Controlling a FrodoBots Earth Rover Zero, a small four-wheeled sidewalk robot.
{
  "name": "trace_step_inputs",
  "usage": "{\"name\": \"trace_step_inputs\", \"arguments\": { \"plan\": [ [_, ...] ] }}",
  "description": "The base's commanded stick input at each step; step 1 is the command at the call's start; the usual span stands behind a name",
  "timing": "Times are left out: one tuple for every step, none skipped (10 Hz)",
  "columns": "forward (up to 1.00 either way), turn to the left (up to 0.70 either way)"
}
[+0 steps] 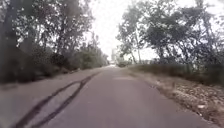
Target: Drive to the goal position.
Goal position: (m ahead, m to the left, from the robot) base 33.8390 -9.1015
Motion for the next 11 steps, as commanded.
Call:
{"name": "trace_step_inputs", "arguments": {
  "plan": [
    [0.85,0.02],
    [0.85,0.02],
    [0.85,0.02],
    [0.85,0.02],
    [0.85,0.02],
    [0.85,0.02],
    [0.85,0.02],
    [0.85,0.02],
    [0.85,0.02],
    [0.85,0.02],
    [0.85,0.02]
  ]
}}
